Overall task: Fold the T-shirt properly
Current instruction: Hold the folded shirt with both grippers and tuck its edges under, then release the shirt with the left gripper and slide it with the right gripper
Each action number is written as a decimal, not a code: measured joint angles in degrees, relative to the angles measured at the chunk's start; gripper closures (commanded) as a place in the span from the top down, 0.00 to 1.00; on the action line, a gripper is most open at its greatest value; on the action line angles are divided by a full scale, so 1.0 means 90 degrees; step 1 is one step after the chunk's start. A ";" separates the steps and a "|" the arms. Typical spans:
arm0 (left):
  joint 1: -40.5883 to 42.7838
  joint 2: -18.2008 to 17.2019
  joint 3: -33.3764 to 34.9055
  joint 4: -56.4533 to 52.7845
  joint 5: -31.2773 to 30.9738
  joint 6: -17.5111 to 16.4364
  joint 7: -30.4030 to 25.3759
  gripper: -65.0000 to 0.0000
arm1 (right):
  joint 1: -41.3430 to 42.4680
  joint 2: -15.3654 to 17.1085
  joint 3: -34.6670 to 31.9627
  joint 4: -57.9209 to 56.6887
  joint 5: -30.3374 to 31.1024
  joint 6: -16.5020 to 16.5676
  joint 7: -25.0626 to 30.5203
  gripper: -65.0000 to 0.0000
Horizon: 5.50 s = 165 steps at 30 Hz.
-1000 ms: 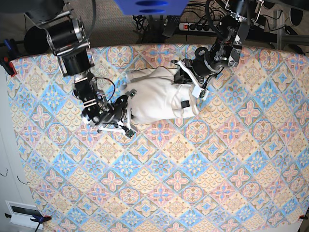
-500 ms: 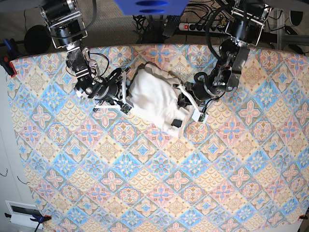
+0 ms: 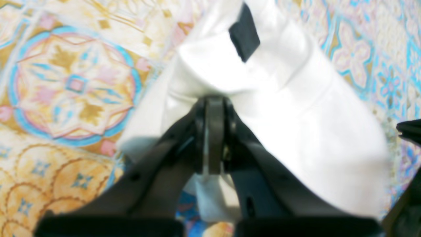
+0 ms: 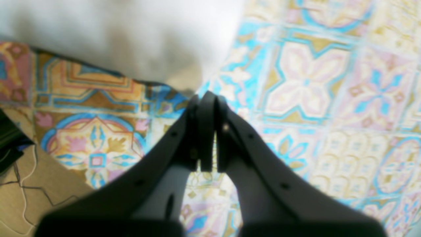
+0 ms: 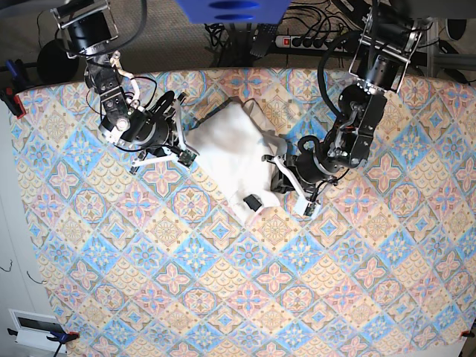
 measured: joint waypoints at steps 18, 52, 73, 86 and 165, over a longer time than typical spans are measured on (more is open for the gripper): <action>0.1384 0.0979 0.0614 0.1605 0.0682 -0.0019 -0.0083 0.02 | 0.0265 -0.0034 0.1464 0.0007 0.0022 0.0005 0.0000 0.00; 0.2035 -0.0007 -0.1110 0.0529 0.0209 -0.0002 -0.1370 0.02 | 0.0250 -0.0240 0.0568 0.0102 0.0044 0.0044 0.0029 0.00; -0.0393 0.1321 0.0109 -0.2419 -0.0102 -0.0029 -0.1566 0.02 | -0.0420 -0.0423 0.0413 0.0976 0.0027 0.0046 -0.0019 0.00; 0.0697 0.0301 -0.0879 -0.0799 -0.0075 0.0027 -0.1343 0.02 | -0.0170 -0.0964 -0.0610 0.0899 0.0007 -0.0002 0.0015 0.00; 0.5292 -0.0384 -0.2565 0.3959 -0.0029 0.0024 -0.1314 0.02 | -0.0476 -0.0857 0.2300 0.0792 -0.0046 -0.0024 0.0328 0.00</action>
